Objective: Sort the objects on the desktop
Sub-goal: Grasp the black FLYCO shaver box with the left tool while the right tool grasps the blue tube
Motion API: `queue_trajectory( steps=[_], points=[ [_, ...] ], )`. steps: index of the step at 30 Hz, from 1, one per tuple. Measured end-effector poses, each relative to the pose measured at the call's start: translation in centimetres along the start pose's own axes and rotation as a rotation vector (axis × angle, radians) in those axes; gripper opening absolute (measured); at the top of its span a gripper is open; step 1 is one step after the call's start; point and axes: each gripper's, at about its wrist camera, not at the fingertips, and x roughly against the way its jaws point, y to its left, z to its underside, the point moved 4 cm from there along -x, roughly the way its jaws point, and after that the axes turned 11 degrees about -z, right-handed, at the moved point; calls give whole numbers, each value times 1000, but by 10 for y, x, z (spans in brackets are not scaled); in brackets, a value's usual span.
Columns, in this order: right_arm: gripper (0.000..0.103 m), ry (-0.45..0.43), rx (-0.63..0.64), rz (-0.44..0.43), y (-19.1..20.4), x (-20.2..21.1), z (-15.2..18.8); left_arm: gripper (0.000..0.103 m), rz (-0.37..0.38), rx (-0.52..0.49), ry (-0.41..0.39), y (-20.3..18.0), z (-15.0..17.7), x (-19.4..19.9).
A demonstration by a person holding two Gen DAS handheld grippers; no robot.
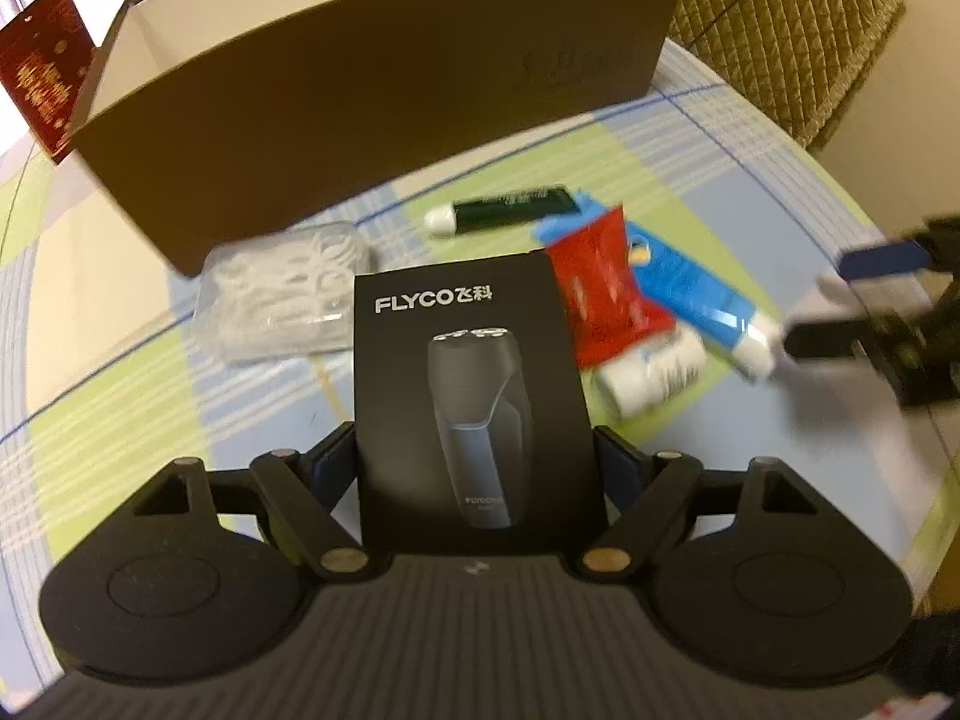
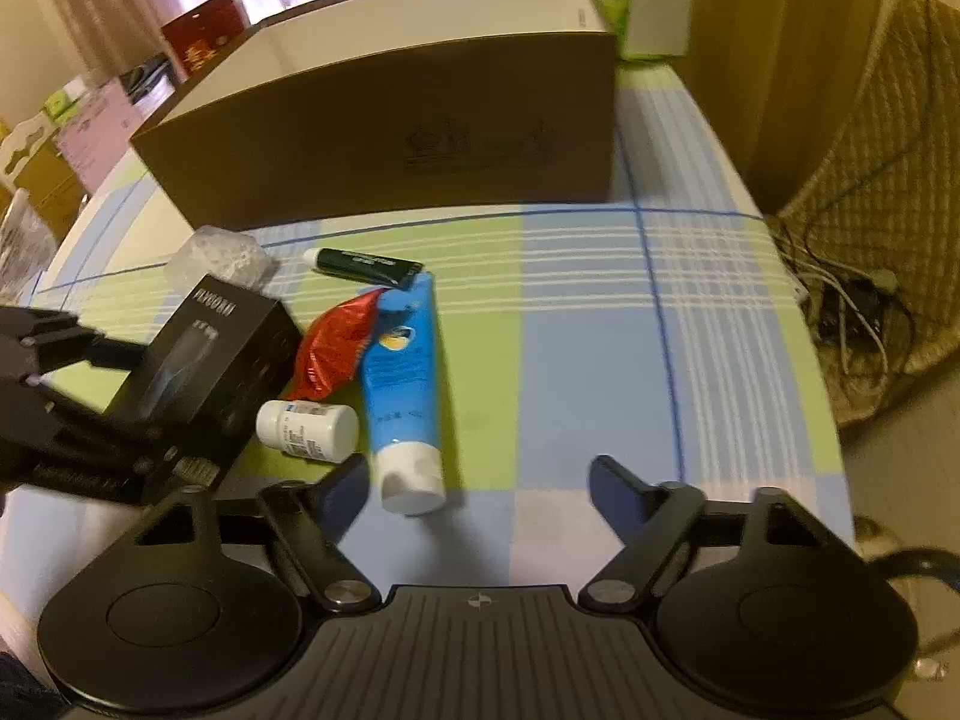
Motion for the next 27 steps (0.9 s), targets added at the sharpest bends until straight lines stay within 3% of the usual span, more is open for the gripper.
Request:
queue_trajectory(
  steps=[4, 11, 14, 18, 27],
  points=[
    [55, 9, 51, -30, 7, -12, -3, 78, -12, 44, 25, 15, 20, 8],
    [42, 33, 138, -51, 15, -41, -13, 77, -9, 90, 38, 38, 46, 20],
    [31, 42, 179, -53, 19, -51, -14, 77, -13, 114, 43, 44, 52, 22],
    [29, 52, 202, -39, 22, -49, -9, 77, -17, 126, 49, 44, 51, 23],
    [29, 76, 120, -8, -5, -13, 21, 77, -28, 138, 36, 39, 37, 12]
  ],
)
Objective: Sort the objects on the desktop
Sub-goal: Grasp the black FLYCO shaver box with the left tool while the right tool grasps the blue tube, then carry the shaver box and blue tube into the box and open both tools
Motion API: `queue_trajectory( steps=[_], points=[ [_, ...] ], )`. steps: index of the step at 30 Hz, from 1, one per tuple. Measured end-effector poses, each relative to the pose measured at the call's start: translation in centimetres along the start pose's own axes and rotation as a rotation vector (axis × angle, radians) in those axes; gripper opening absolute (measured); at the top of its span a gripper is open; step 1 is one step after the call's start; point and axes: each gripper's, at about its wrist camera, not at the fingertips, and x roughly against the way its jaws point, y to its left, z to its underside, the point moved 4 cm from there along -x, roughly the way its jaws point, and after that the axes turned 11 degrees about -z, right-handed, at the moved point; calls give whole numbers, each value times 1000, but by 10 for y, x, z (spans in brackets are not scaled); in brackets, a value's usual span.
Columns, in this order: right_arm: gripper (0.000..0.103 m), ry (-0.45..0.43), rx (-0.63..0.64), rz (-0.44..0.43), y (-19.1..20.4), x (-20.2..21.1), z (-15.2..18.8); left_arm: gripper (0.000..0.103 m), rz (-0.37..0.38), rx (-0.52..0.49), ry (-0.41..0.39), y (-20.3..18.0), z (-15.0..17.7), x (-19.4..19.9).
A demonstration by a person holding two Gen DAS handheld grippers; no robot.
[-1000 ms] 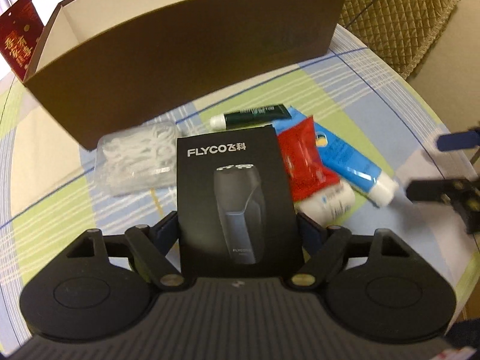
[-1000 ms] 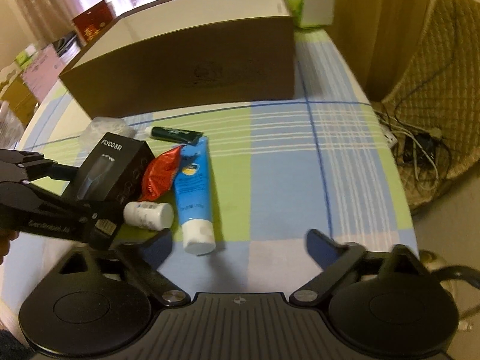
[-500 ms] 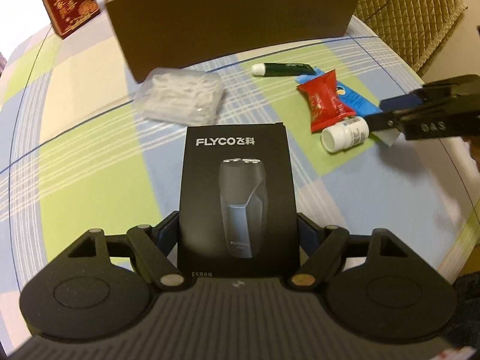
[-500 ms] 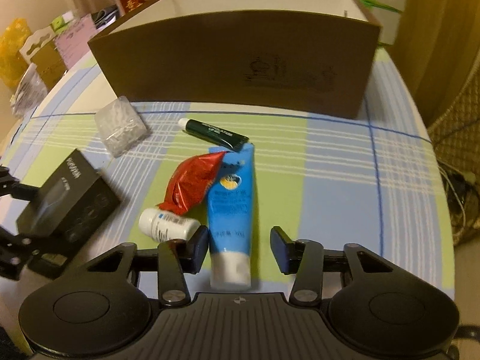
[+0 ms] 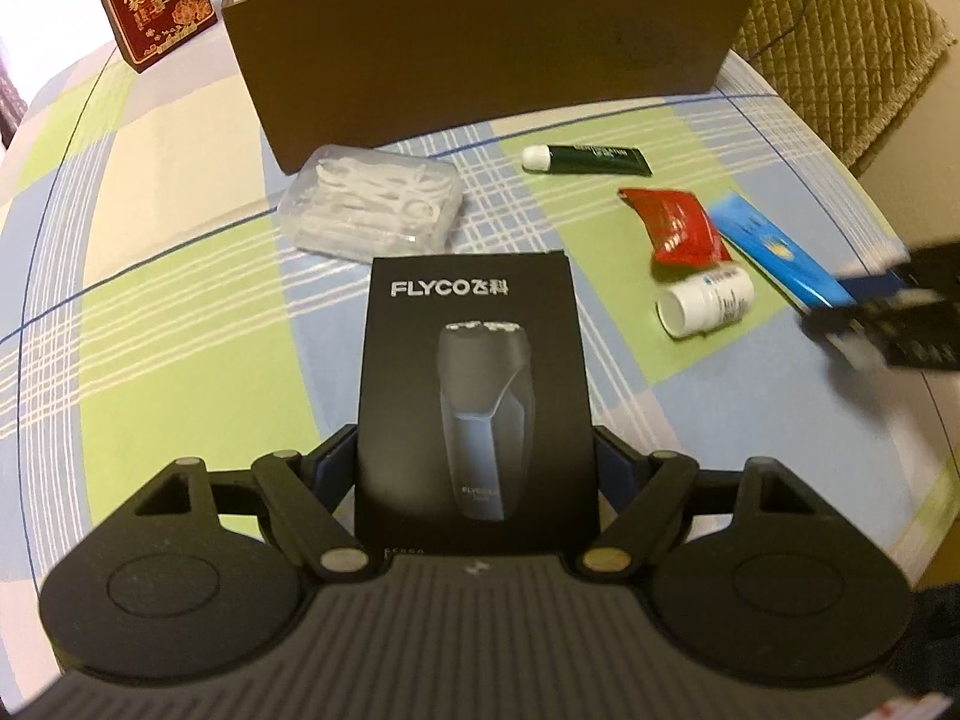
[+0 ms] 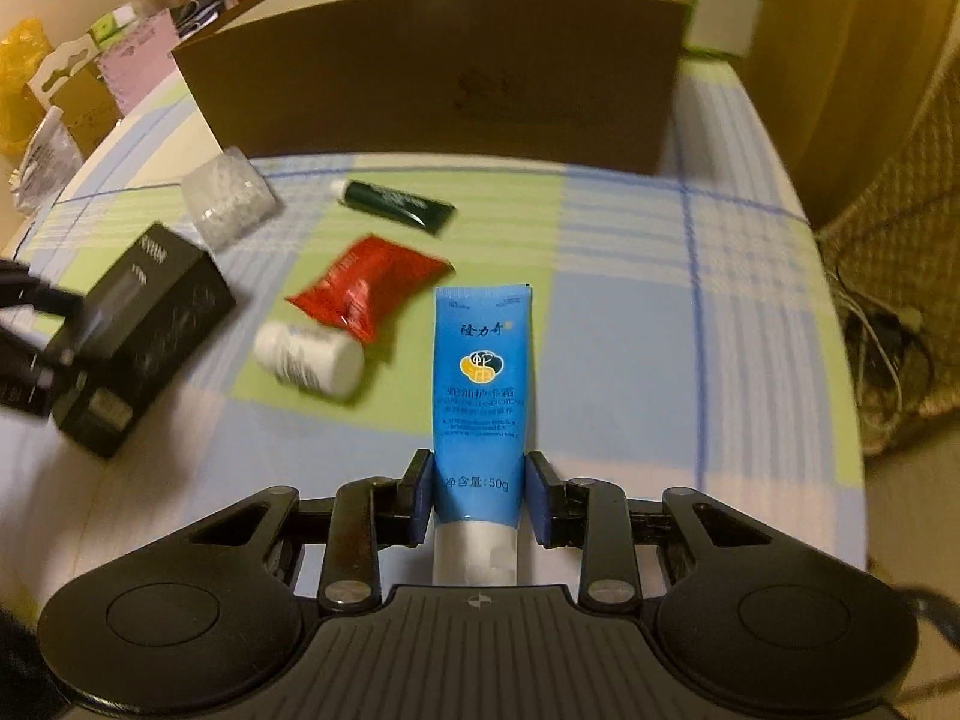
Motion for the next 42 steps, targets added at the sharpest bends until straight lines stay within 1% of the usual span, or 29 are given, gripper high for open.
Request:
queue_trajectory(
  steps=[5, 6, 8, 9, 10, 15, 18, 20, 21, 25, 27, 30, 32, 37, 42],
  points=[
    [29, 4, -14, 9, -2, 11, 12, 77, -19, 1, -3, -3, -12, -9],
    [32, 3, -17, 7, -2, 11, 12, 77, -25, -3, -2, -4, -14, -11],
    [39, -3, -14, 10, -1, 11, 12, 77, -35, -7, 4, -6, -17, -15],
    [47, -8, -12, 17, 0, 11, 11, 77, -40, -5, 9, -7, -18, -16],
    [50, -13, -8, 19, 1, 10, 9, 77, -44, -3, 12, -7, -18, -17],
    [50, -30, -6, 27, 0, 3, 1, 76, -69, 9, 10, -8, -16, -14],
    [49, -22, 27, 40, 2, -2, -5, 76, -82, 31, 21, -5, -12, -12],
    [38, -6, 69, 64, 5, -4, -5, 76, -93, 47, 27, -3, -7, -10],
    [34, -1, 92, 65, 8, -4, -5, 76, -99, 56, 32, -2, -5, -9],
    [33, 5, 103, 53, 13, -4, 0, 76, -114, 87, 43, -2, 5, -4],
    [33, -1, 96, 41, 14, -3, 2, 76, -122, 99, 50, -5, 8, -1],
    [32, -14, 41, -18, 12, 3, 3, 76, -126, 119, 61, -7, 13, 3],
    [32, -31, 45, -35, 14, 9, 2, 76, -128, 131, 55, -8, 15, 8],
    [32, -76, 57, -76, 17, 28, -11, 76, -121, 164, 14, -9, 12, 30],
    [32, -103, 46, -104, 21, 39, -29, 76, -116, 155, -42, -6, -6, 51]
  ],
)
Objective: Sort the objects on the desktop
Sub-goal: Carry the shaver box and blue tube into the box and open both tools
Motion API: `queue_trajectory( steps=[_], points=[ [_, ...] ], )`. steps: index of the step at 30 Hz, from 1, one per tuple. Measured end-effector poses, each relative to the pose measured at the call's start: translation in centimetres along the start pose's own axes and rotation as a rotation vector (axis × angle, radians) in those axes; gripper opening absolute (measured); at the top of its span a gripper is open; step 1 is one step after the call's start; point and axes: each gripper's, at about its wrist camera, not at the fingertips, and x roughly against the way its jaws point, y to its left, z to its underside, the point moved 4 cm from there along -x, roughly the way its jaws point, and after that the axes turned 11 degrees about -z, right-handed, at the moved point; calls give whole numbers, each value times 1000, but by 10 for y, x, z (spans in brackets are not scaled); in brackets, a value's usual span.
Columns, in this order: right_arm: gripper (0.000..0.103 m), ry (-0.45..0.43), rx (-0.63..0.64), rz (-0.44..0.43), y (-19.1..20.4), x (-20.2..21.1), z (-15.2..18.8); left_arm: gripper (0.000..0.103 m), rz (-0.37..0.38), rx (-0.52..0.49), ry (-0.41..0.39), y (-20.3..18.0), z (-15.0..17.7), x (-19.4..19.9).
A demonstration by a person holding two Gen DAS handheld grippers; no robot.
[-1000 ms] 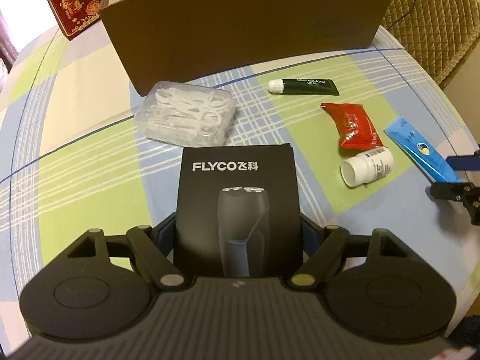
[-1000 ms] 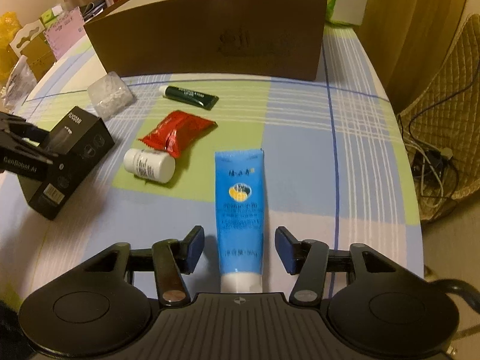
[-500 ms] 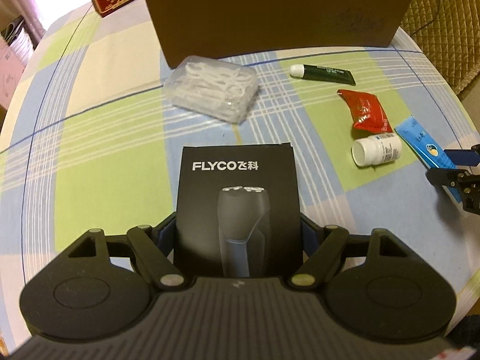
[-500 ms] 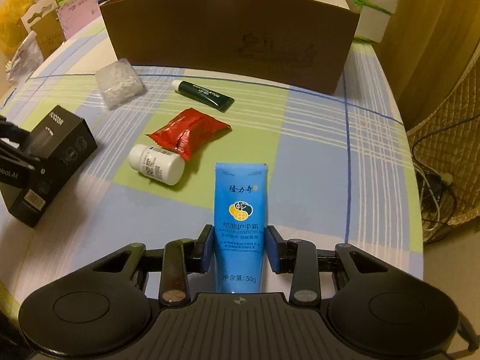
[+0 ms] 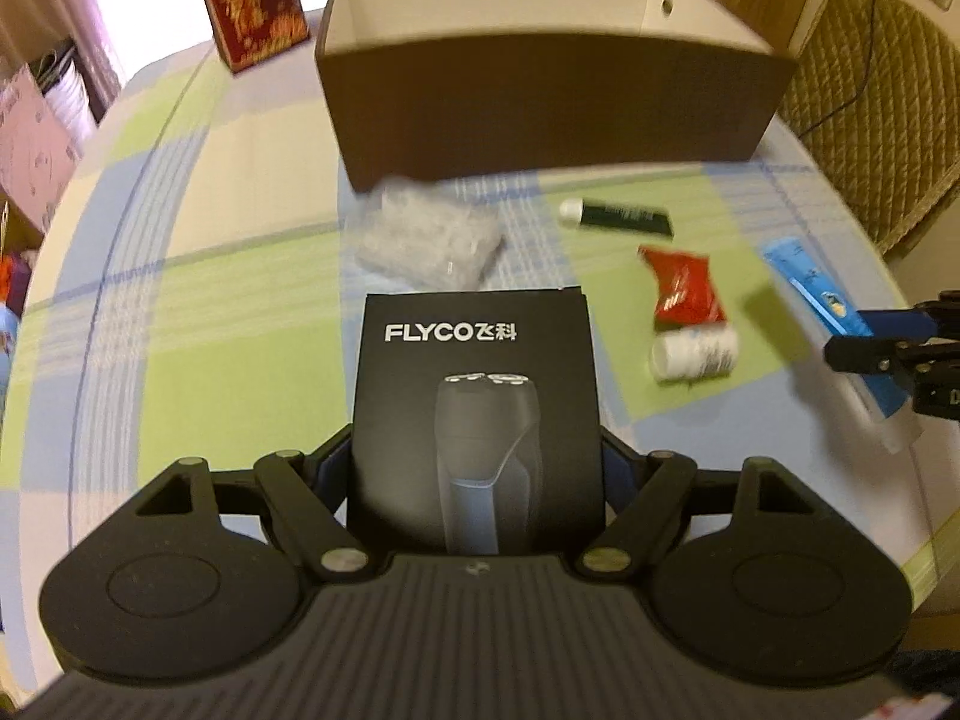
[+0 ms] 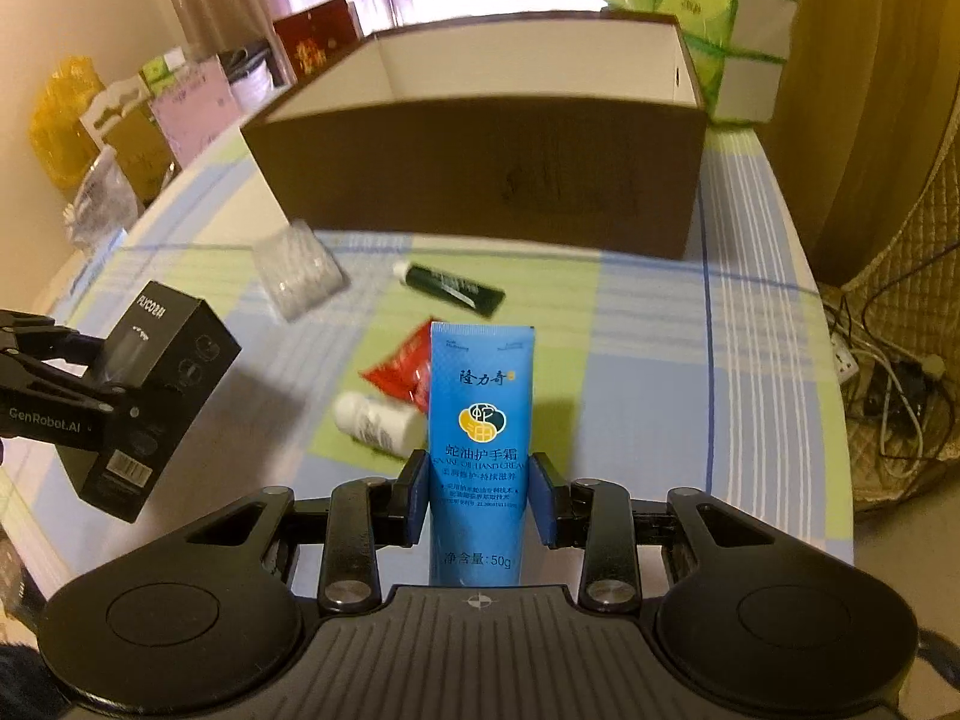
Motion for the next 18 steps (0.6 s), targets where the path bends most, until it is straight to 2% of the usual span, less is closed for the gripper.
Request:
queue_trajectory(
  steps=[7, 18],
  points=[
    [32, -49, 9, -23, 6, 11, -35, 76, 34, 0, -79, 9, -47, 18],
    [32, -147, 97, -57, 3, 21, -126, 76, 60, -43, -212, 23, -143, 30]
  ],
)
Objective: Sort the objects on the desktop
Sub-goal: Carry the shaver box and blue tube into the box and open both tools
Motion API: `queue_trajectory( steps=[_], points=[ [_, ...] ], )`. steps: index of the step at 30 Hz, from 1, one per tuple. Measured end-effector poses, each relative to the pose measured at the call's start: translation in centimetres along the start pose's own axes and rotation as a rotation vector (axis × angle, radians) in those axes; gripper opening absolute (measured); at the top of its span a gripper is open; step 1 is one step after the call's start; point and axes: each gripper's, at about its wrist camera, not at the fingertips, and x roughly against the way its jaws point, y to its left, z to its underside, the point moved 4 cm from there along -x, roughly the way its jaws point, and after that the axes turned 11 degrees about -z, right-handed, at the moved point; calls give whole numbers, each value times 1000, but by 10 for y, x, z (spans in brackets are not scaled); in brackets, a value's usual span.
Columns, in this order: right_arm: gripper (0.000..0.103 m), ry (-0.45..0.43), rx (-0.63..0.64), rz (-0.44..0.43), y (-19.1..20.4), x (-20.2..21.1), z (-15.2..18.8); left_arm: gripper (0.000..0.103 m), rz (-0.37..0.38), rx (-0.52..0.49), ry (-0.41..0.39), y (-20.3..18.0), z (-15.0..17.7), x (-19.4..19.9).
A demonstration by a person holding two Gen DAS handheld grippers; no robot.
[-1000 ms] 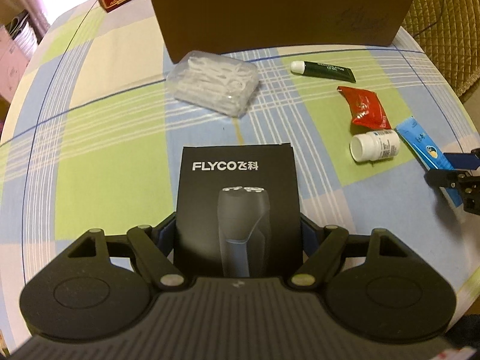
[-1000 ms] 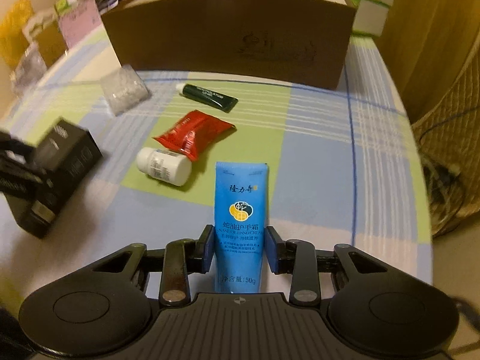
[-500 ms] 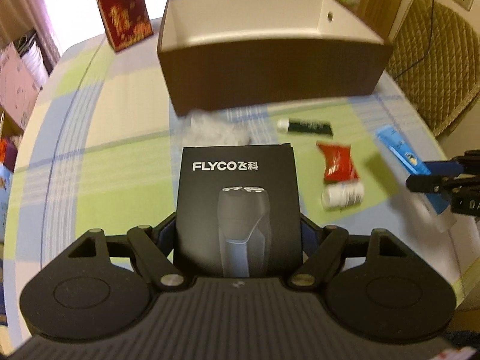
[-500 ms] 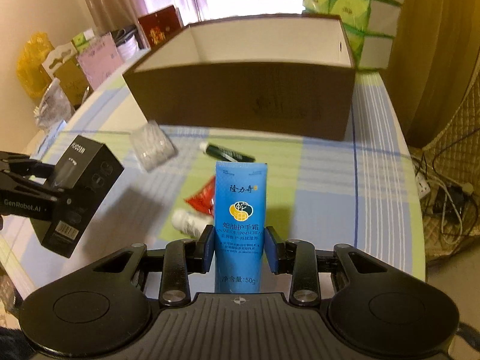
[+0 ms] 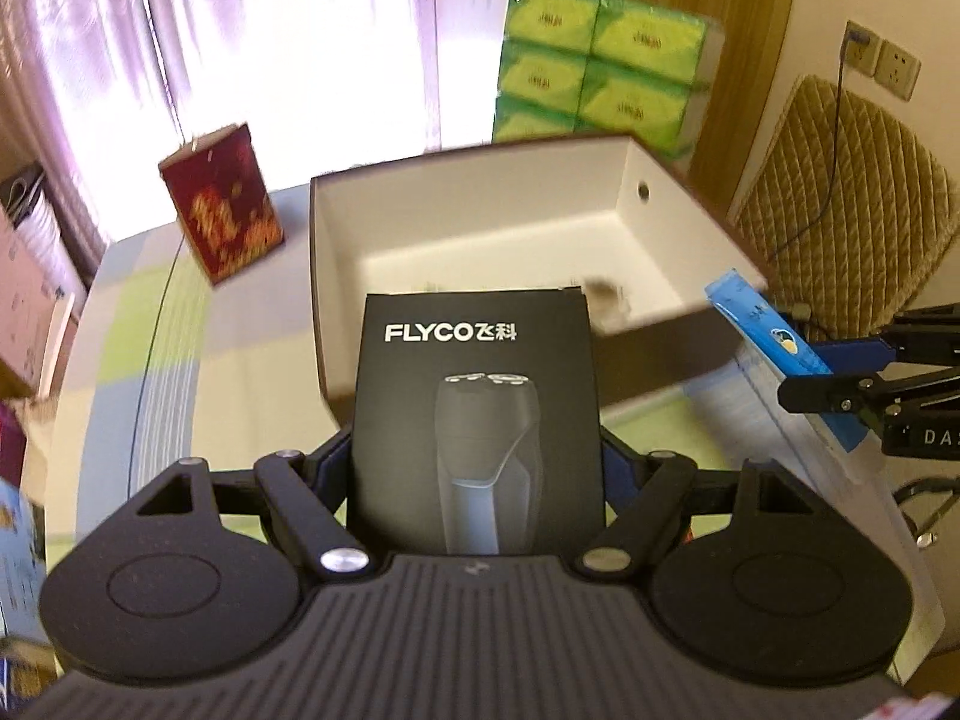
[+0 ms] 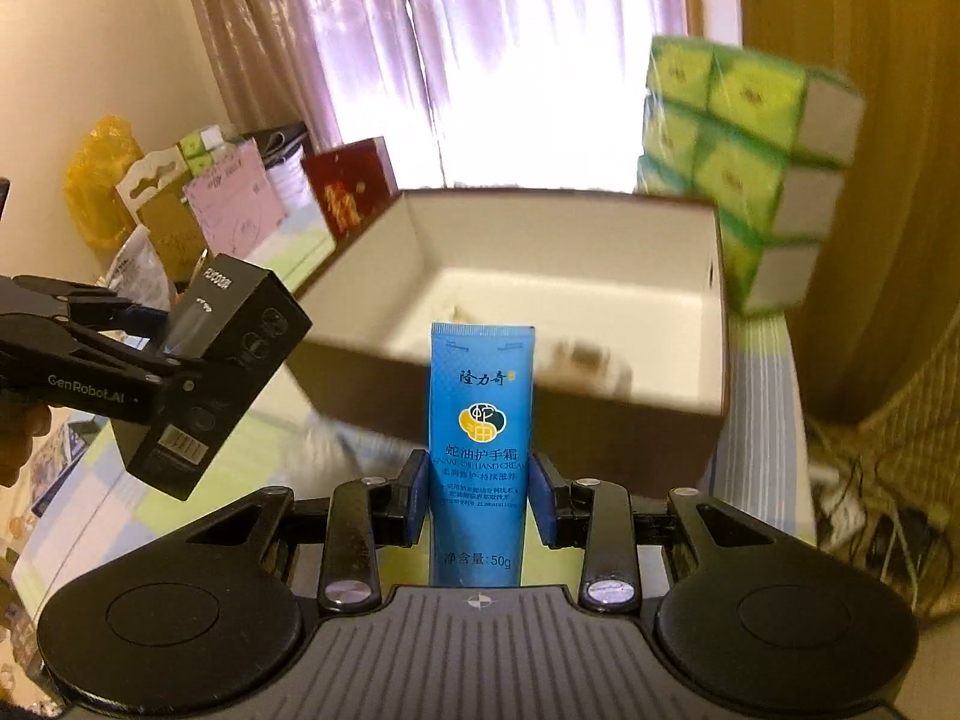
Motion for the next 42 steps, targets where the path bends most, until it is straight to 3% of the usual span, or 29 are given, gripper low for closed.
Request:
queue_trajectory(
  steps=[9, 18, 31, 42],
  points=[
    [32, -5, 10, -2, -24, -29, -61, 76, 12, -9, 6, 4, -63, -37],
    [32, 15, 10, 40, -50, -63, -101, 76, -16, -43, 27, 0, -104, -79],
    [32, 131, -80, 180, -106, -122, -96, 76, -92, -38, 137, 2, -114, -166],
    [32, 199, -88, 230, -129, -150, -82, 76, -193, -31, 202, 1, -112, -220]
  ],
)
